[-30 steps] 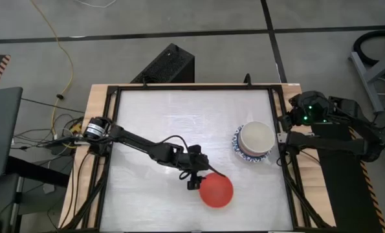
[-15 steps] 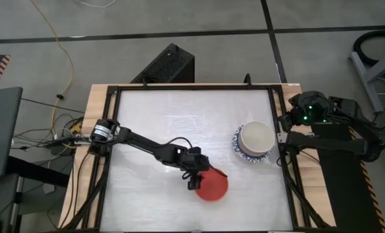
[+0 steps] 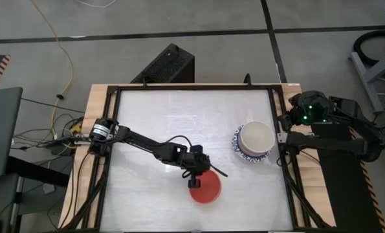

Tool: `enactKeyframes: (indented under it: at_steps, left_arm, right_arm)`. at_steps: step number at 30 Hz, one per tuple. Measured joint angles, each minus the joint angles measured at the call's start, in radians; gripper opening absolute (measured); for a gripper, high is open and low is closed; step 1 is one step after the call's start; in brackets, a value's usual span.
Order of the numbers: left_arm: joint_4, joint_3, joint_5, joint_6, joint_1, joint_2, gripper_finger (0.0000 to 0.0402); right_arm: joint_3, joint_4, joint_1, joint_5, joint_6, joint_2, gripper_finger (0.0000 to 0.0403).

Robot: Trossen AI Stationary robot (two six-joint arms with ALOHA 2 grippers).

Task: Nest bowls inside each other
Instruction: Stack the orange bowl on top of the white bowl

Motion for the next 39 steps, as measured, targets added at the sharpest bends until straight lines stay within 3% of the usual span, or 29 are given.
enactKeyframes:
  at_steps: [3,10,16,21,27,36,39]
  left_arm:
    - [-0.013,0.000,-0.105,0.044,0.010,-0.038,0.0002]
    - [0.060,0.000,-0.506,0.217,0.014,-0.191,0.0000]
    - [0.179,0.000,-0.664,0.337,0.040,-0.340,0.0000]
    - [0.287,-0.007,-0.724,0.408,0.108,-0.462,0.0000]
    - [0.658,-0.118,-0.791,0.638,0.201,-0.547,0.0000]
    - [1.166,-0.333,-0.765,0.843,0.306,-0.553,0.0000]
    - [1.267,-0.386,-0.765,0.881,0.334,-0.551,0.0000]
  right_arm:
    - [0.000,0.035,0.000,0.008,-0.002,0.000,0.0063]
    - [0.000,0.094,0.000,0.140,-0.071,0.000,0.0063]
    - [0.000,0.235,0.014,0.221,-0.174,0.007,0.0063]
    - [0.000,0.458,0.076,0.315,-0.321,0.054,0.0063]
    - [0.000,0.729,0.197,0.461,-0.542,0.185,0.0063]
    - [-0.001,1.175,0.372,1.015,-0.901,0.534,0.0050]
    - [-0.001,1.364,0.382,1.125,-1.071,0.639,0.0046]
